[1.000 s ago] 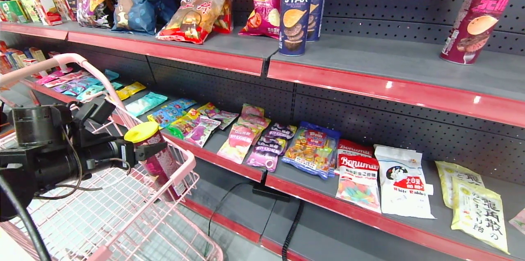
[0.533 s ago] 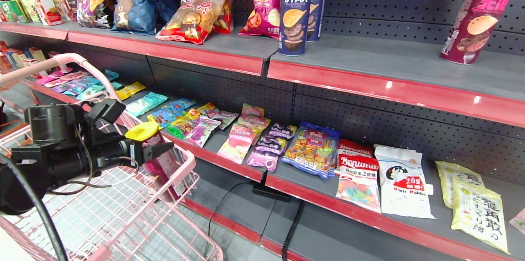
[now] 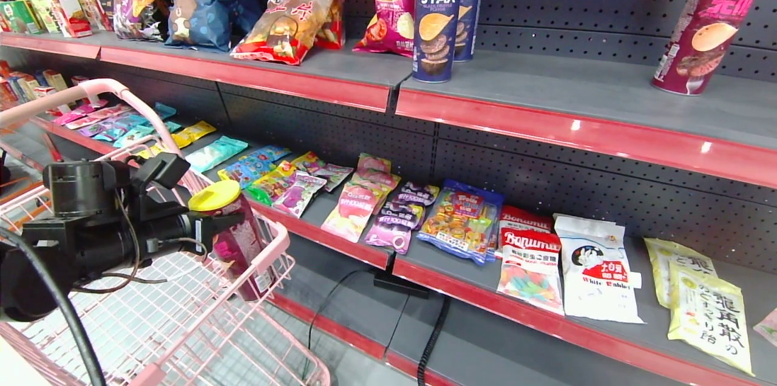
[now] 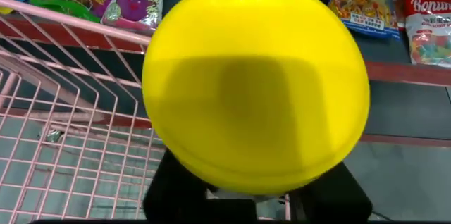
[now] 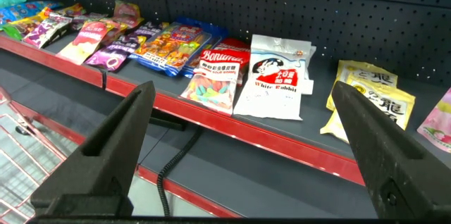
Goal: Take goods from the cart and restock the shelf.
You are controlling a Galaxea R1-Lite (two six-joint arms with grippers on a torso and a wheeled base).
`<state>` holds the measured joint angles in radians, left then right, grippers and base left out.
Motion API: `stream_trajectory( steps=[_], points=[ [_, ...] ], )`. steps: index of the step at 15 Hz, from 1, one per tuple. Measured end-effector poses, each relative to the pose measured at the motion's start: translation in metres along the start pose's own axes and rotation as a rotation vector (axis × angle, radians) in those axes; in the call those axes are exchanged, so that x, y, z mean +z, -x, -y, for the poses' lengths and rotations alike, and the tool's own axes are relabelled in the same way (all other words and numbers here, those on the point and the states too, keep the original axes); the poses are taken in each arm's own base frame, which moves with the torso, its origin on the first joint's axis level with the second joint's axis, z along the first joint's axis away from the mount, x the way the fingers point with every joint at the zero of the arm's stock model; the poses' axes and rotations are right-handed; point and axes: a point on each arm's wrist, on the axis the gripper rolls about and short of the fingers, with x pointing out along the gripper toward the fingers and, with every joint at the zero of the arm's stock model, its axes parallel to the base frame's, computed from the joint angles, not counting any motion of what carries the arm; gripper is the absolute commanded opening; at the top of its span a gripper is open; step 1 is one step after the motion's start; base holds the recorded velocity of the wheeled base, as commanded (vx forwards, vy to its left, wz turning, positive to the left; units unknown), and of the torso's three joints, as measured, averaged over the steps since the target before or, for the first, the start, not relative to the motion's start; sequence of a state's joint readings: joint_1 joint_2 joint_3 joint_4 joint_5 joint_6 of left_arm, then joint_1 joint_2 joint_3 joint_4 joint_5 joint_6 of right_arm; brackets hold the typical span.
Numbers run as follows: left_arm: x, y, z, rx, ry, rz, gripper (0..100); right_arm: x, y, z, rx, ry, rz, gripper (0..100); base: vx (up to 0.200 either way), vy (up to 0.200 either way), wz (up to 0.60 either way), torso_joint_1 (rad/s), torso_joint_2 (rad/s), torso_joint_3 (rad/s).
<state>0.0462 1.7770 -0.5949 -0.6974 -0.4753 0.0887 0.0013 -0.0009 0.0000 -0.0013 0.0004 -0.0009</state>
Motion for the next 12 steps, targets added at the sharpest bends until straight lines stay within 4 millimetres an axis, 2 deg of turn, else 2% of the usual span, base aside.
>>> stream_trajectory(
  steps=[2,5,9,12],
  points=[
    [0.001,0.009,0.004,0.000,0.000,0.011,0,0.000,0.000,0.000,0.000,-0.001,0.000,100,0.000,0.000,0.00,0.000,0.00,0.000],
    [0.006,0.034,0.015,0.008,-0.012,0.057,0,0.000,0.000,0.000,0.001,0.000,0.000,100,0.000,0.000,0.00,0.000,0.00,0.000],
    [0.026,0.085,0.037,0.022,-0.045,0.170,0,0.000,0.000,0.000,0.001,-0.002,0.000,100,0.000,0.000,0.00,0.000,0.00,0.000],
    [0.046,0.133,0.061,0.033,-0.090,0.269,0,0.000,0.000,0.000,0.001,-0.001,0.000,100,0.000,0.000,0.00,0.000,0.00,0.000]
  ],
)
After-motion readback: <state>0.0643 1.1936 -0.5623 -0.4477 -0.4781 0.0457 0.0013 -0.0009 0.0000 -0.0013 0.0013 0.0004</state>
